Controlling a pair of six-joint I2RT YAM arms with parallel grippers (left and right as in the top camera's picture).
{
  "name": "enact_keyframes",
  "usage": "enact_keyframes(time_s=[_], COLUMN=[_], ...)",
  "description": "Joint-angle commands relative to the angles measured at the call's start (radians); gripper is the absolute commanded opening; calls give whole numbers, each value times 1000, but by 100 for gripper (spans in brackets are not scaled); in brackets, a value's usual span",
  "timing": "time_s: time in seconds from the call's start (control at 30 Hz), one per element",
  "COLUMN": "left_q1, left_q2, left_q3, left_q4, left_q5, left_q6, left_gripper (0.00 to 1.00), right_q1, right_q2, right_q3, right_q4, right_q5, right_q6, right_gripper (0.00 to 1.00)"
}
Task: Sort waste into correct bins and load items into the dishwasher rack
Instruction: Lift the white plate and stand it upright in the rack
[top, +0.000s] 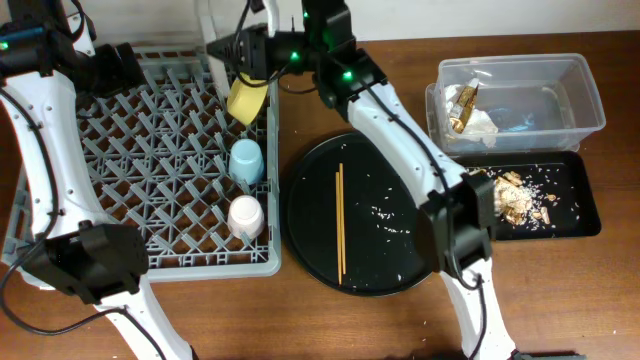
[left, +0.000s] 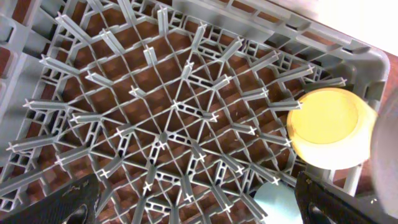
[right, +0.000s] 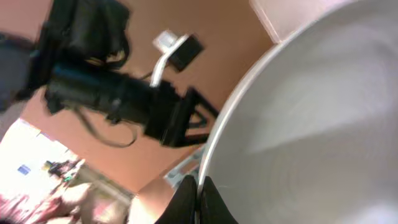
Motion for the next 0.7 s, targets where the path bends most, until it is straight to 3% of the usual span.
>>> enact_keyframes(time_s=[0.0,0.37,0.67], left_q1=[7,8,8], left_q2=[-5,-5,-5], left_q3=[19,20,19], left_q4=[2,2,2], left_q5=[-4,-4,-4], left_q6=[-2,-2,-2], left_gripper=[99,99,99], right_q1=[8,53,66], right_q2=[73,88,203], right_q3=[6,-8,-9], right_q4=[60,117,260], right_q5=[-110,279,256], right_q6=[75,362,526], right_gripper=[4,4,4])
